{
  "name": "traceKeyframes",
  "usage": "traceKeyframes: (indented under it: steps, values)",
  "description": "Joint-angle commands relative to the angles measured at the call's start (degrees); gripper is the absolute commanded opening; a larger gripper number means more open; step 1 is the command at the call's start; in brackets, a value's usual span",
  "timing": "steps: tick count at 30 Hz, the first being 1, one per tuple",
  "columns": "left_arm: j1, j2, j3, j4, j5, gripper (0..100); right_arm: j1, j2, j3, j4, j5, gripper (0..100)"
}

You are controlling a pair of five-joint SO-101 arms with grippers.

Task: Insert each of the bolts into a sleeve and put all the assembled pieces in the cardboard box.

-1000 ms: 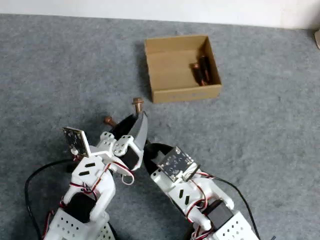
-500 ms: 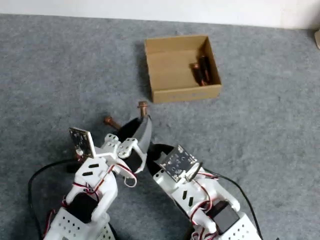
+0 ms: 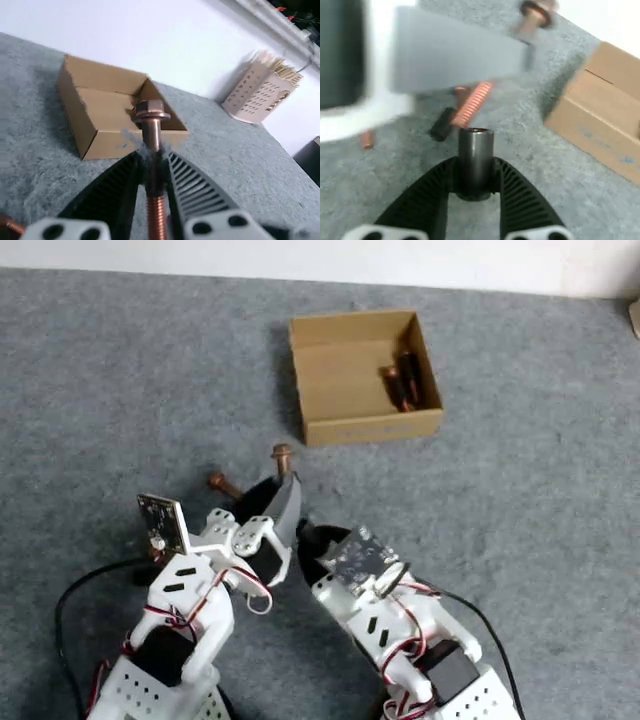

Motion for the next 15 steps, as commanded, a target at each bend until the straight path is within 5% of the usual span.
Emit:
traceKeyframes:
  steps: [1,15]
  values:
    - [1.1,-0.84,0.31,0.18,-0.26,0,1.89,0.04,-2.68,-3.12,0.26,0.5]
    - [0.75,-0.84,0.04,-7.47,-0.62,0,-0.04,0.04,-2.59,-0.92,0.44,0.5]
